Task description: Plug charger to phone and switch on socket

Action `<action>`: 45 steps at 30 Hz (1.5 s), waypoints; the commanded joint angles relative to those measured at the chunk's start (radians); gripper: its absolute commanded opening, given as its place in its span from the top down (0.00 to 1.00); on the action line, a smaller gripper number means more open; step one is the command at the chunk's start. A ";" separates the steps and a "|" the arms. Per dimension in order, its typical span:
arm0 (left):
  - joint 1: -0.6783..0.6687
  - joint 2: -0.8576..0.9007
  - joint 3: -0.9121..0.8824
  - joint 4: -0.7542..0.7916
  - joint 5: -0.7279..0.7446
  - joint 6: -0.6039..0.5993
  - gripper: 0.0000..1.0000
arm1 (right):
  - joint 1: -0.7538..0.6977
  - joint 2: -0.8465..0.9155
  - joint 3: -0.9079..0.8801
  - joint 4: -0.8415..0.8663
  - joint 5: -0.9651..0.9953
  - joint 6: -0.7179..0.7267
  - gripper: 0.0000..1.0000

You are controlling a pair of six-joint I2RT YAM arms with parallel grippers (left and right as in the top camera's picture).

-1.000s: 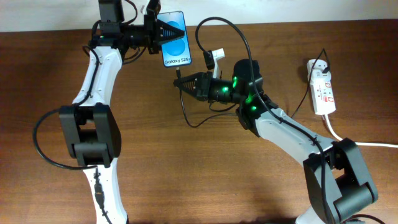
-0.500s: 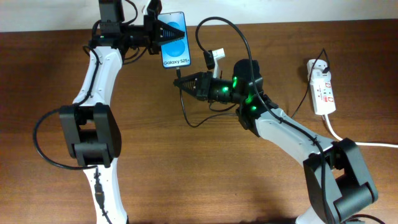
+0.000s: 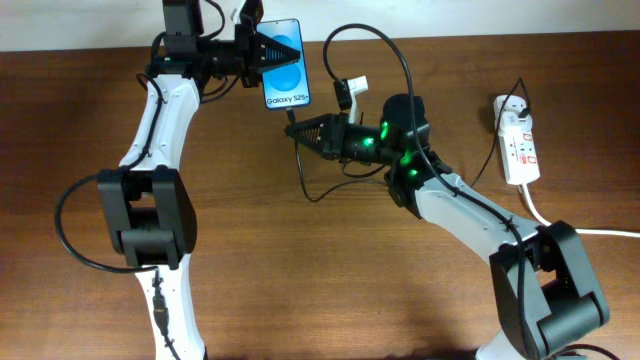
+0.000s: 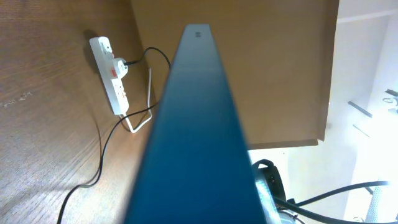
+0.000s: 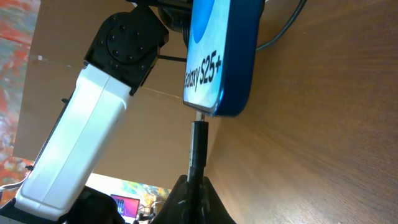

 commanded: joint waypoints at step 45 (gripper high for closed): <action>0.008 -0.026 0.002 -0.333 -0.339 0.416 1.00 | -0.237 -0.003 0.235 -1.095 0.114 -0.832 0.21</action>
